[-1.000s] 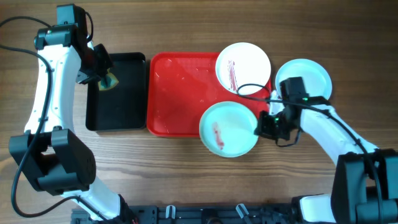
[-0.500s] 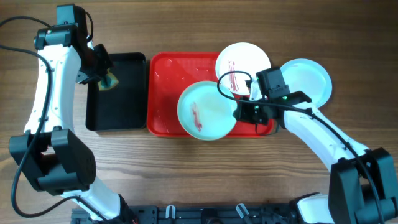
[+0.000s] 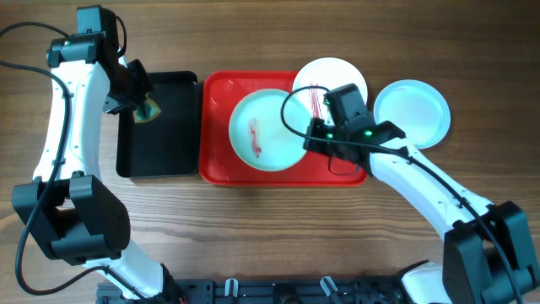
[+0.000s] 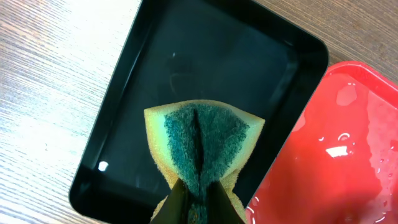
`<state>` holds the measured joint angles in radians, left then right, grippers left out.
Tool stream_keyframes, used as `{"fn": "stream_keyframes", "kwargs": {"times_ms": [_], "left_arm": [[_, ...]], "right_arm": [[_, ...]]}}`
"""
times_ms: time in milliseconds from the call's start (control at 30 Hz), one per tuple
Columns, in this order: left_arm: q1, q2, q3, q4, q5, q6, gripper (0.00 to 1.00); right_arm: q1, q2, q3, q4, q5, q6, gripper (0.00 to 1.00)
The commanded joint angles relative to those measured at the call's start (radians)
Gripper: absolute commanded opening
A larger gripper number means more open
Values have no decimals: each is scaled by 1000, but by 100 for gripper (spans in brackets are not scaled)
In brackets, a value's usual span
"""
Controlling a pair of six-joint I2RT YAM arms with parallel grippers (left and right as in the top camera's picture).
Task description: Clean dirty plates on tray and stack at the side
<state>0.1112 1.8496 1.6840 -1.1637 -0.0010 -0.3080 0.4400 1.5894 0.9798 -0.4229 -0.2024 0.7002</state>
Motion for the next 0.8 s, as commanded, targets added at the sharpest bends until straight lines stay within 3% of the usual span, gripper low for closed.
{"fn": "stream_keyframes", "kwargs": {"times_ms": [0,200,400,433,533,633,767], "left_arm": [[-3,-2,1,0,12,13,4],[-3,-2,1,0,12,13,4],[-2,-2,1,0,12,13,4],[-2,-2,1,0,12,13,4],[-3,-2,1,0,12,13,4],[-3,-2,1,1,12,13,4],[-3,-2,1,4,13,13,4]], "right_arm": [[61,75,48,36,87,123,4],[140,199,48,77,87,262,4],[154,217,48,76,64,265,6],[154,215,50,80,44,241,16],[154,215,71,65,21,174,33],[153,215,150,-6,39,31,44],[133,216,278,-118,85,-137,51]]}}
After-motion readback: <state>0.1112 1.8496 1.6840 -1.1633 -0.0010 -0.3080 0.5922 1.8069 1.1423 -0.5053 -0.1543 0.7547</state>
